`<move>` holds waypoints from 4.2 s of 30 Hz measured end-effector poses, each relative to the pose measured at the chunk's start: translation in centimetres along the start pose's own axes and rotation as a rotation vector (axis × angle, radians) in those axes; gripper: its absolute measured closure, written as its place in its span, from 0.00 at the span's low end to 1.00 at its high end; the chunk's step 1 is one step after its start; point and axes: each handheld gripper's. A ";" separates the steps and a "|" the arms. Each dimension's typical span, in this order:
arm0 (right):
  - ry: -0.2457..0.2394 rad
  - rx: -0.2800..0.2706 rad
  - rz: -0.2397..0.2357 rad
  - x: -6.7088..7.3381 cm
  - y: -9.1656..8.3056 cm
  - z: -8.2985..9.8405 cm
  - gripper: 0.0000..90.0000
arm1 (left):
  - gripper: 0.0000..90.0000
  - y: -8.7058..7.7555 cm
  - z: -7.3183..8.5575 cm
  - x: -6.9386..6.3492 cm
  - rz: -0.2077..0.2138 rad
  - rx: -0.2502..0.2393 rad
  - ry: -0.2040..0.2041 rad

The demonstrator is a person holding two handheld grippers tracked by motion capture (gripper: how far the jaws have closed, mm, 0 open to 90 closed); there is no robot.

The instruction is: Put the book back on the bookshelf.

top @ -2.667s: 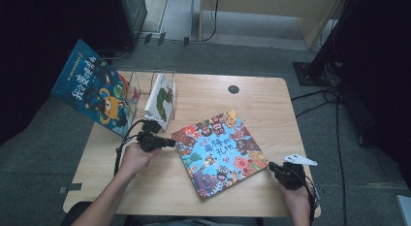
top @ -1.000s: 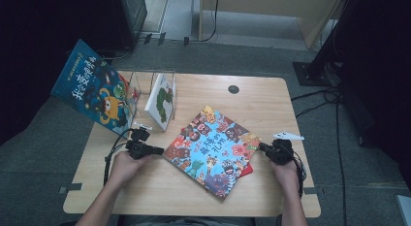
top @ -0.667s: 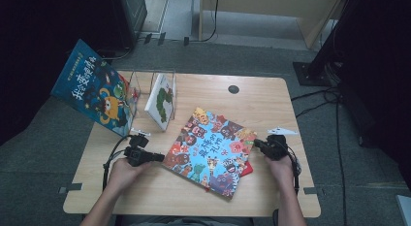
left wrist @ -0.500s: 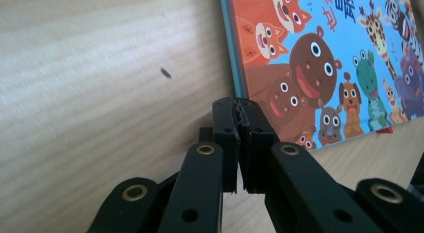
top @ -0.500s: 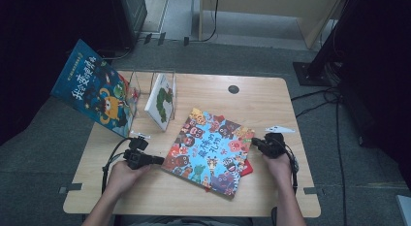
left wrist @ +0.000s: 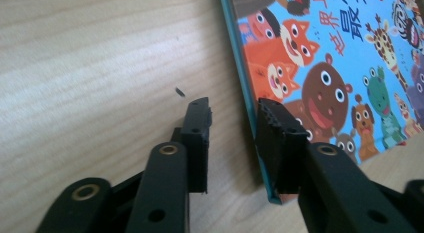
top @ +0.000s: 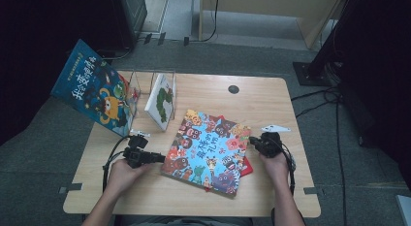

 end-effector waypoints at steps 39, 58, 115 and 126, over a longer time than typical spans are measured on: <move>-0.060 0.025 -0.072 3.6 -1.8 3.3 1.00 | 0.50 3.2 -5.4 -0.7 0.044 0.015 0.028; -0.065 0.025 -0.084 3.2 -1.2 2.9 1.00 | 0.48 3.5 -5.7 -1.2 0.065 0.033 0.011; -0.092 0.010 -0.164 3.8 0.0 1.2 0.94 | 0.89 -6.6 -13.5 -6.7 0.239 0.155 0.018; -0.155 -0.016 -0.169 4.8 0.3 0.7 0.84 | 0.91 -11.0 -14.3 -9.2 0.094 0.209 0.178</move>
Point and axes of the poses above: each handheld gripper's, and its own axes: y roughly forward along the jaws, z roughly out of its underside, x roughly to its left, and after that the axes turned 9 degrees about -z, right-handed
